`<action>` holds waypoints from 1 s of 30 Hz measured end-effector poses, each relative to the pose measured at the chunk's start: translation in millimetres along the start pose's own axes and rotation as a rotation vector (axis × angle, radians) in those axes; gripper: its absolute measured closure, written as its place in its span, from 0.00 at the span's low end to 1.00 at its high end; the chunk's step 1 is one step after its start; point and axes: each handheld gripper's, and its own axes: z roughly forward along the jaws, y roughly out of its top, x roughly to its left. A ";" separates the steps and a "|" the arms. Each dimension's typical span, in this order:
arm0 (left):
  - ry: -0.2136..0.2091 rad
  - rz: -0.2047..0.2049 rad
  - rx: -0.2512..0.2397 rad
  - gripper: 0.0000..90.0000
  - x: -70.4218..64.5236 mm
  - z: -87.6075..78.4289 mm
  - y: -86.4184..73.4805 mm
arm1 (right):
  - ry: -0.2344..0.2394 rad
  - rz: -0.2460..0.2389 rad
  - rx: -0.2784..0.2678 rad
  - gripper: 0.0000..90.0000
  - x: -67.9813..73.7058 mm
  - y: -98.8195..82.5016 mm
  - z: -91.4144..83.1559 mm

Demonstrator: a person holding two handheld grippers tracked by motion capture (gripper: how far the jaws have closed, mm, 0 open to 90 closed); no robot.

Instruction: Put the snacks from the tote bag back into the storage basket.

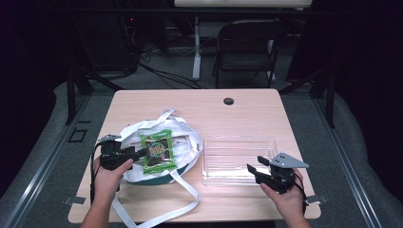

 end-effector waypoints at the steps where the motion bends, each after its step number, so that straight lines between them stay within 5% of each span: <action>1: 0.000 0.000 0.000 0.44 0.0 0.0 0.0 | -0.002 0.000 -0.001 0.51 0.2 0.0 0.2; 12: -0.001 -0.085 0.057 0.42 8.9 11.6 9.5 | 0.005 0.025 -0.011 0.50 -0.9 0.2 -0.6; 30: -0.027 -0.117 0.162 0.40 7.1 45.9 24.6 | 0.015 0.016 0.010 0.50 -1.1 -0.7 0.5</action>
